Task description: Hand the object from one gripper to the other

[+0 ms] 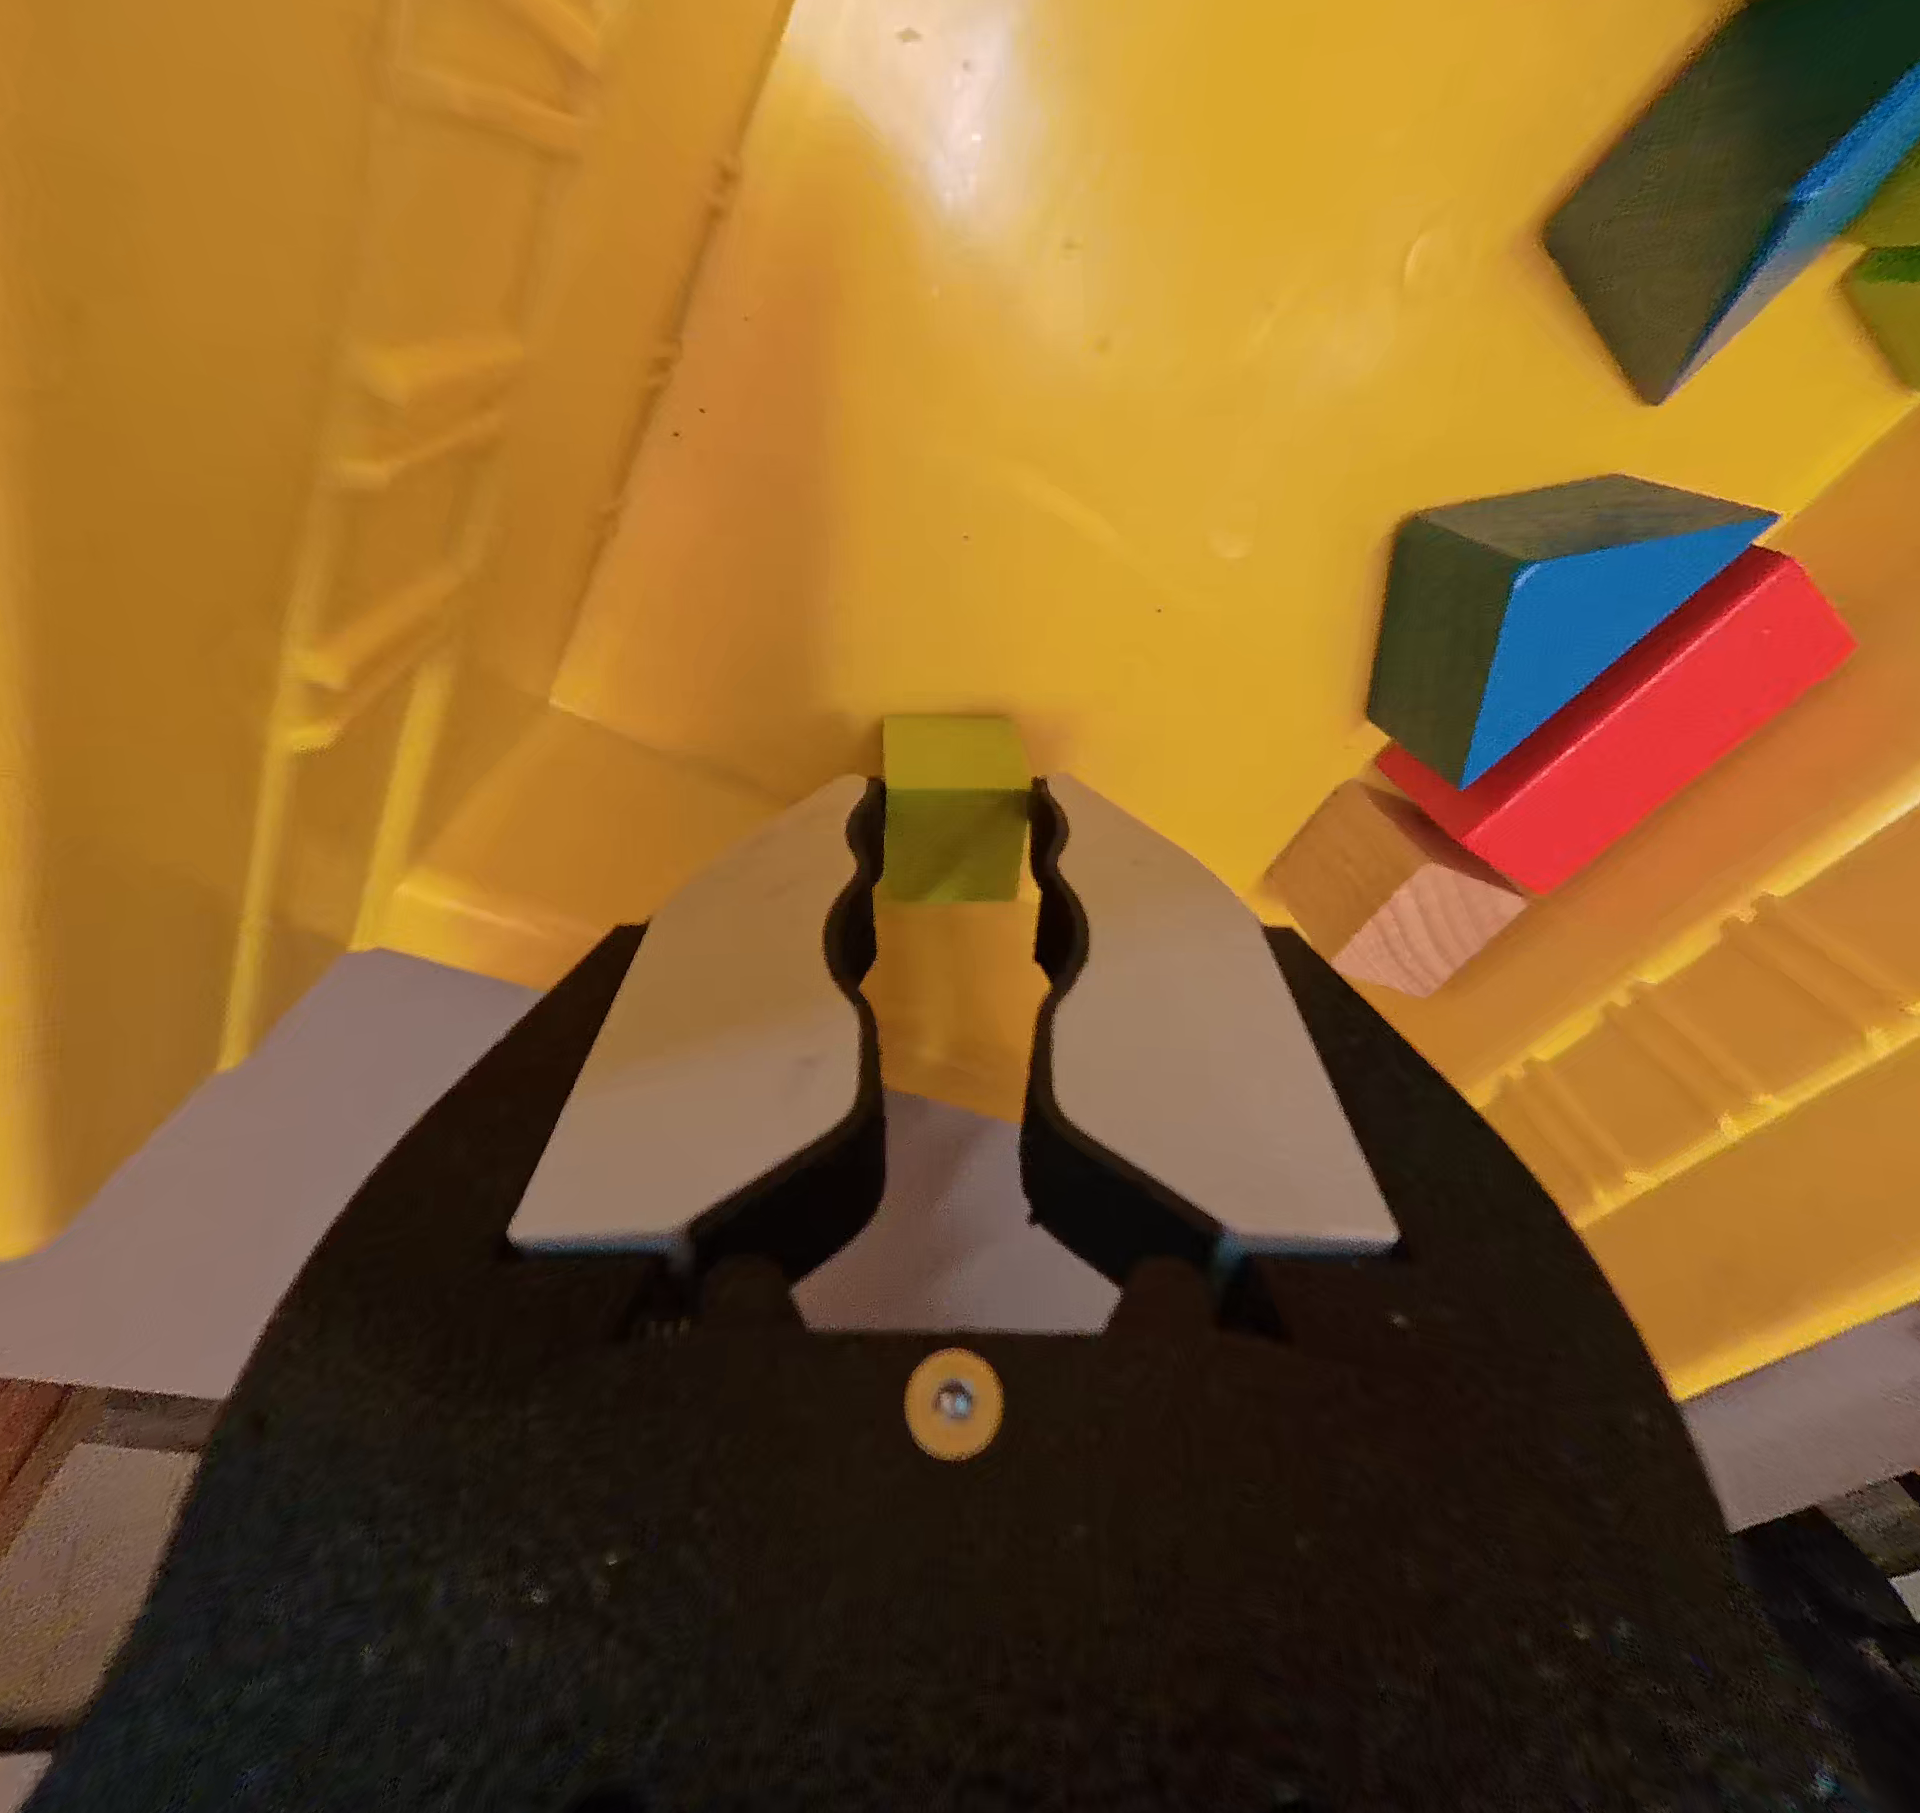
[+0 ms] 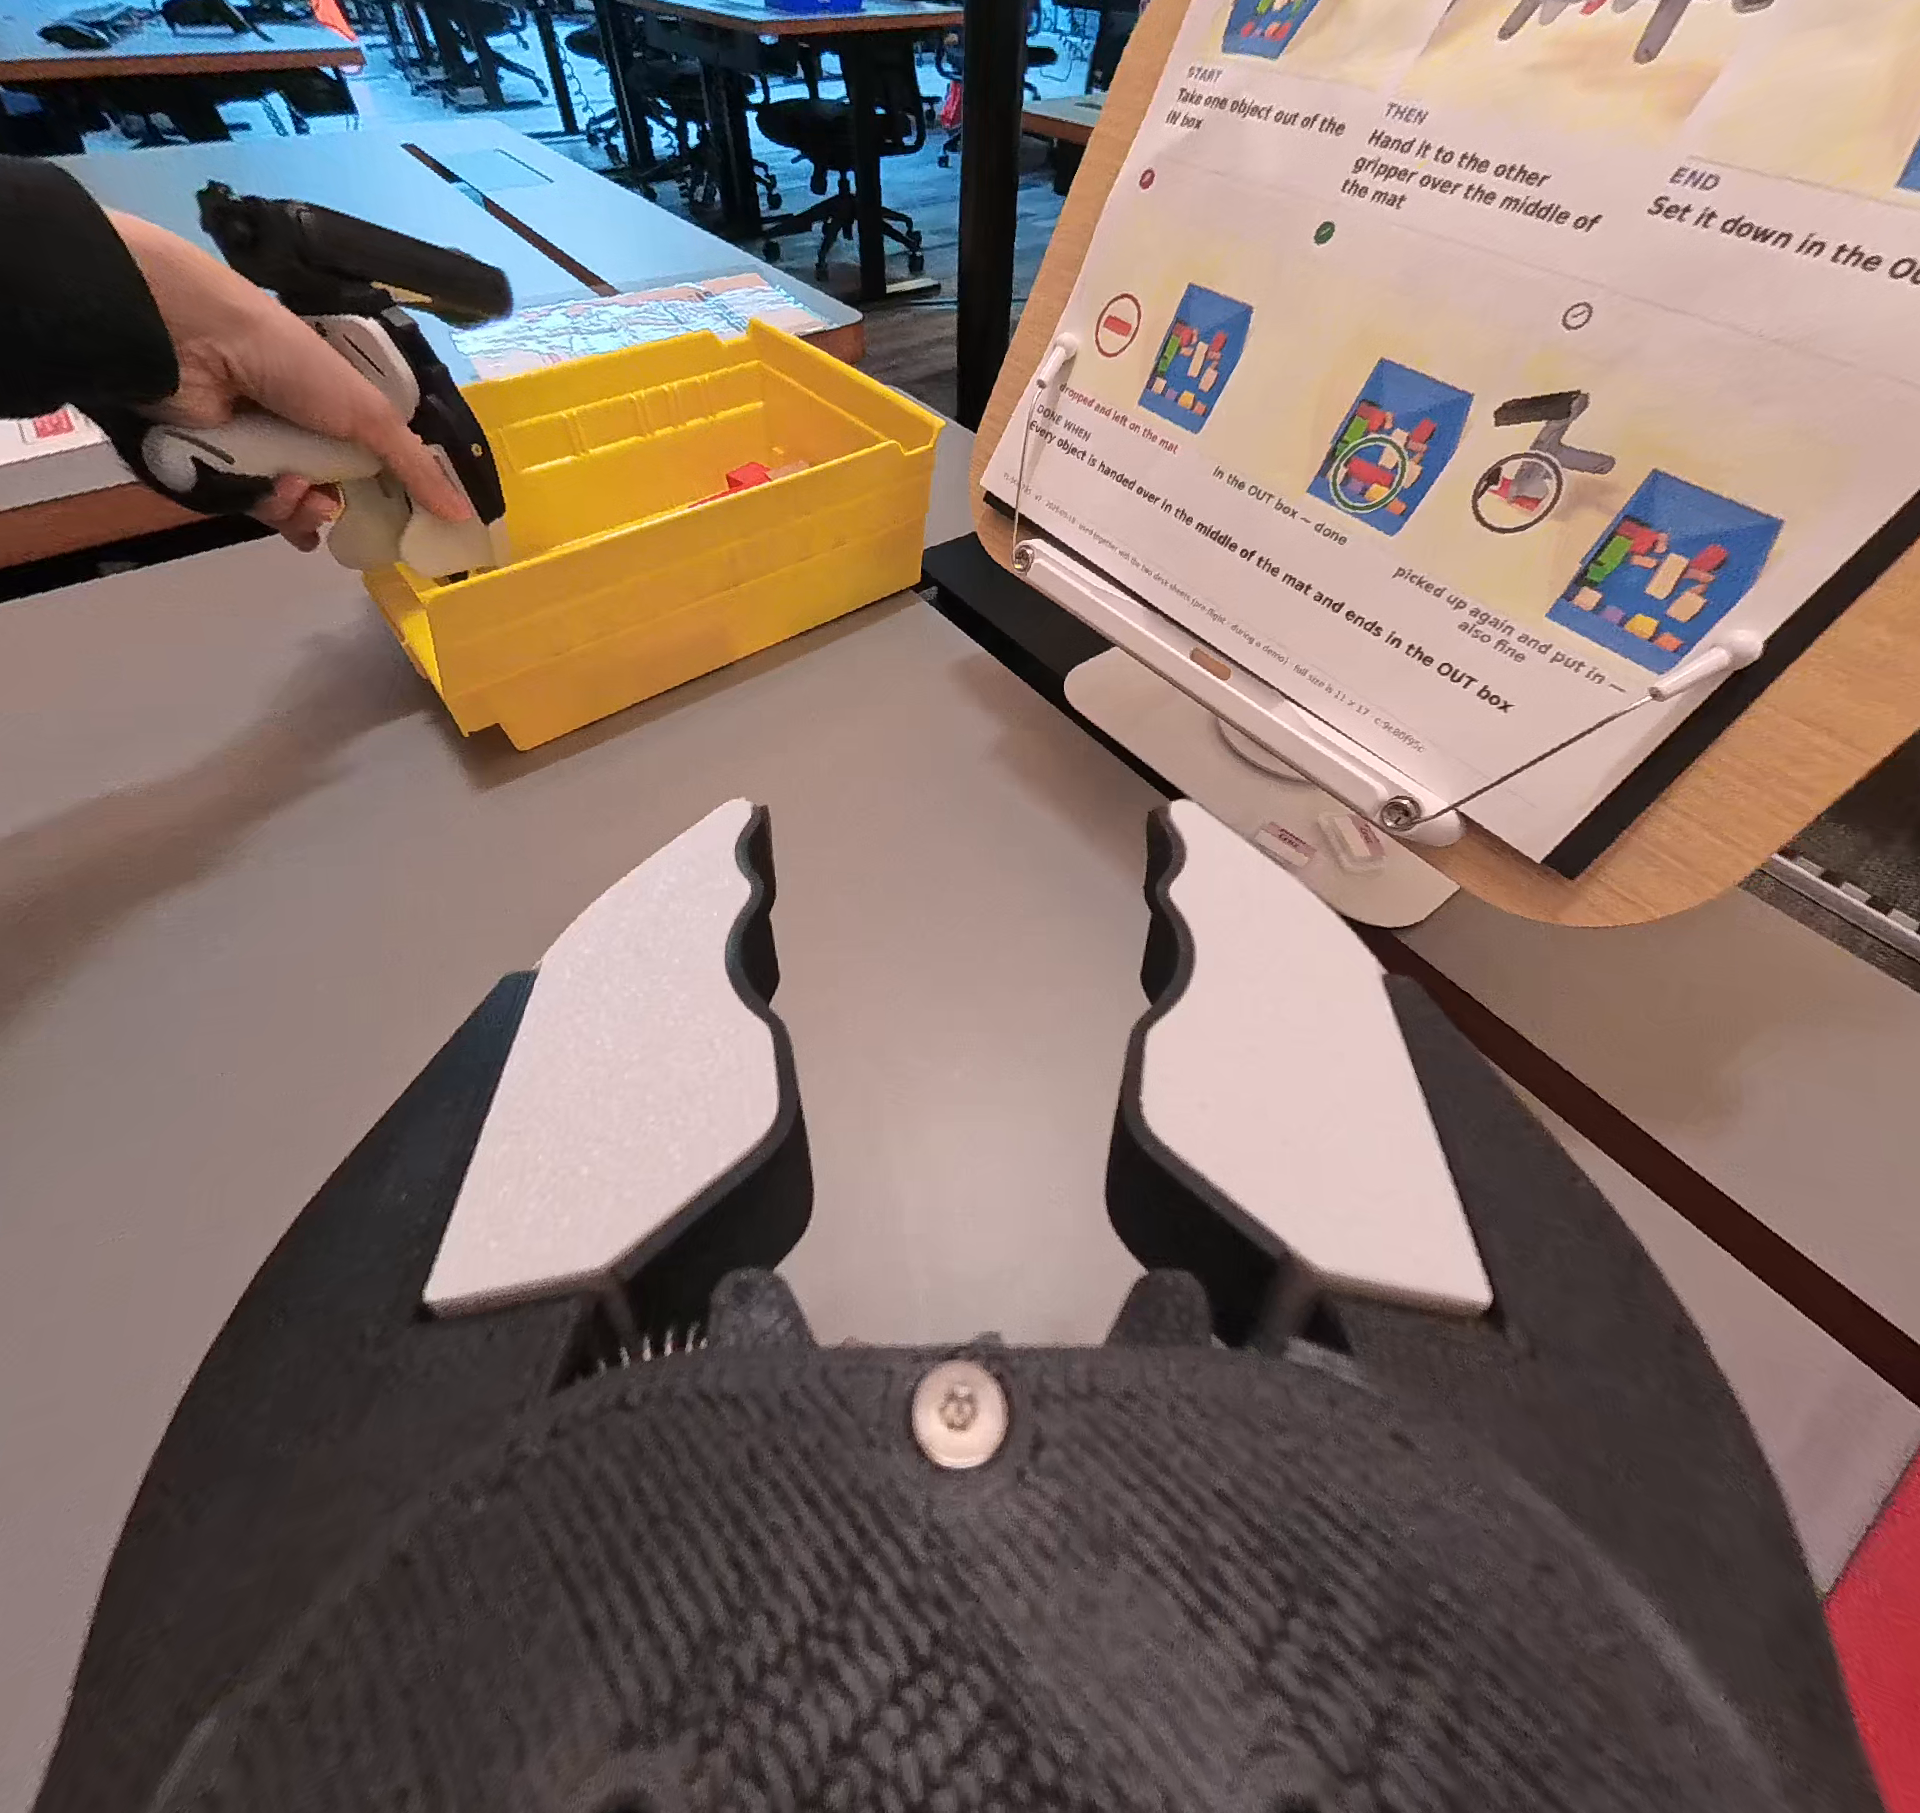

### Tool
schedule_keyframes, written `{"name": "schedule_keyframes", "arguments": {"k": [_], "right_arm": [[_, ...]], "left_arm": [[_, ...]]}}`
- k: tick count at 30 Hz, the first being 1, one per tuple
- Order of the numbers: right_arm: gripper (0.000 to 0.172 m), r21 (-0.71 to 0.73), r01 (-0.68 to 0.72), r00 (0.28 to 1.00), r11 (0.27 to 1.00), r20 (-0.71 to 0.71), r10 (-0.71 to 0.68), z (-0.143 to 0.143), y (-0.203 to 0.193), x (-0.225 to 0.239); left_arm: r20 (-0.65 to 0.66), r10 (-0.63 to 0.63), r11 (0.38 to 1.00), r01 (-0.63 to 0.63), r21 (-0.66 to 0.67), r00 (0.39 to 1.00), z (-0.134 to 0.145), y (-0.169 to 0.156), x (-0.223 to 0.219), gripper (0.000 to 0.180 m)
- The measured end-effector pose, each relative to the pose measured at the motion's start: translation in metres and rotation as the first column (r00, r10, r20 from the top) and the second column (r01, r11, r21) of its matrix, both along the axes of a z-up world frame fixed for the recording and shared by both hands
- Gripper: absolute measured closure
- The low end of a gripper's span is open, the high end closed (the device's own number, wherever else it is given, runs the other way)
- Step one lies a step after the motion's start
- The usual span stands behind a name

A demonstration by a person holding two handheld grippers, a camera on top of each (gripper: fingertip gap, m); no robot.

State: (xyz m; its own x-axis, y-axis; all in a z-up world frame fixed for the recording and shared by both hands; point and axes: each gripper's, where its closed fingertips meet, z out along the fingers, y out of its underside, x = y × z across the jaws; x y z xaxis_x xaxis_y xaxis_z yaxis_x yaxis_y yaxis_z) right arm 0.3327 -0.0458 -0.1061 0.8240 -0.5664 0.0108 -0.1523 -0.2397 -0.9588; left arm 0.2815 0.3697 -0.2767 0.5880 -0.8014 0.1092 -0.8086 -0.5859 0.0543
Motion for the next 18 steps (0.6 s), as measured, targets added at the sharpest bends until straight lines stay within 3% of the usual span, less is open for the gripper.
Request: {"name": "schedule_keyframes", "arguments": {"k": [4, 8, 11, 14, 18], "right_arm": [[0.102, 0.012, 0.009, 1.000, 1.000, -0.003, -0.009, 0.001, -0.005, 0.001], [0.102, 0.018, 0.016, 1.000, 1.000, 0.002, -0.016, 0.004, -0.009, 0.001], [0.102, 0.018, 0.021, 1.000, 1.000, 0.009, -0.021, 0.005, -0.011, 0.002], [0.102, 0.016, 0.024, 1.000, 1.000, 0.014, -0.024, 0.005, -0.011, 0.002], [0.102, 0.010, 0.021, 1.000, 1.000, 0.013, -0.021, 0.004, -0.010, 0.002]], "left_arm": [[-0.039, -0.057, 0.997, 0.059, 0.048, 0.998, -0.001, 0.001, -0.003, 0.154], [-0.098, -0.119, 0.986, 0.129, 0.104, 0.988, -0.003, 0.001, -0.007, 0.117], [-0.155, -0.165, 0.967, 0.191, 0.169, 0.974, -0.006, 0.007, -0.011, 0.134], [-0.120, -0.171, 0.966, 0.190, 0.175, 0.978, -0.006, 0.005, -0.005, 0.153], [-0.054, -0.215, 0.973, 0.219, 0.069, 0.975, 0.001, -0.012, 0.006, 0.154]]}}
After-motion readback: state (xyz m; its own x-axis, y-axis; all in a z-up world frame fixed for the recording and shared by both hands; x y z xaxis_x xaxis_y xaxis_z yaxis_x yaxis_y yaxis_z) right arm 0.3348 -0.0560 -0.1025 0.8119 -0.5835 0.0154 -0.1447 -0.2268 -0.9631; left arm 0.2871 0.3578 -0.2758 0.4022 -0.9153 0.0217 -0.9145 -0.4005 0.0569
